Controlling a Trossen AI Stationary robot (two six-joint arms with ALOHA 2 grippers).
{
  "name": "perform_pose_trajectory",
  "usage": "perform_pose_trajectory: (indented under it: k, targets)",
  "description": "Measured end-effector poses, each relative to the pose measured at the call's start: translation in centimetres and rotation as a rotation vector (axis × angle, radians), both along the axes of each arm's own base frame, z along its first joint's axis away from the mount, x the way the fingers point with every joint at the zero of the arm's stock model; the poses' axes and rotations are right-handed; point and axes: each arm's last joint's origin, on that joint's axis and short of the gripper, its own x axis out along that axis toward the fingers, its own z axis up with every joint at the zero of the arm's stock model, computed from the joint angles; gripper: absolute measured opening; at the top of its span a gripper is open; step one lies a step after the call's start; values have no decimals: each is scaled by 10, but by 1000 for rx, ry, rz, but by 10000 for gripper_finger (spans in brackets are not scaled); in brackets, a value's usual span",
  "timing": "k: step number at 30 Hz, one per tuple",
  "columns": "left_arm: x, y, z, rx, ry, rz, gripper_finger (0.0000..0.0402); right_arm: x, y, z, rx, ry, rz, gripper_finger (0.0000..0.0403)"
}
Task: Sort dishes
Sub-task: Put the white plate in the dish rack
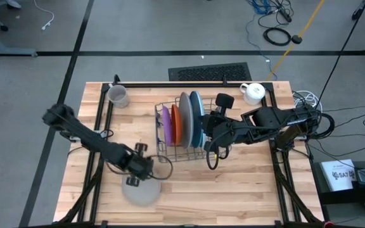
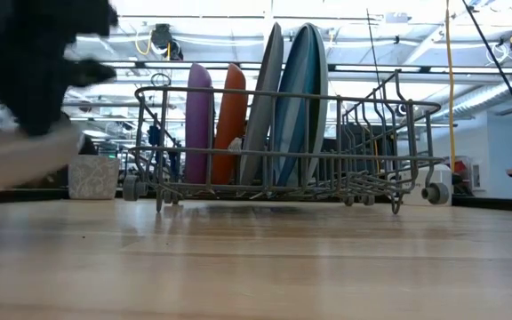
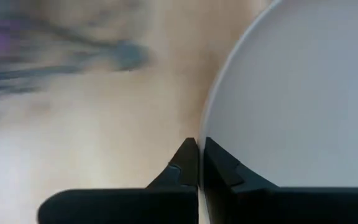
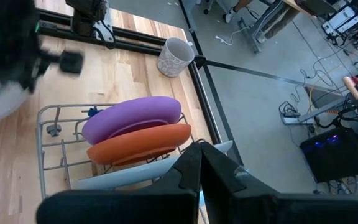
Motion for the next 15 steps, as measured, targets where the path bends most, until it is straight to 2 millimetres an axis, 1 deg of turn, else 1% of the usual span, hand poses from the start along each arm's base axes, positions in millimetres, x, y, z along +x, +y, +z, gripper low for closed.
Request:
perform_pose_trajectory:
  k: [3, 7, 12, 15]
  targets:
    - [-13, 12, 31, 61, -172, 37, 1, 1, -2, 0, -4, 2, -3, 0]
    - [-36, 26, 69, 79, -373, 31, 1, 1, -4, 0, -7, 7, -11, 0]
    - [-65, 41, 106, 96, -555, -92, 0, 0, -4, -1, -13, 19, -8, 0]
    - [-75, 50, 127, 176, -696, -142, 0, 0, -4, -1, -15, 20, -7, 0]
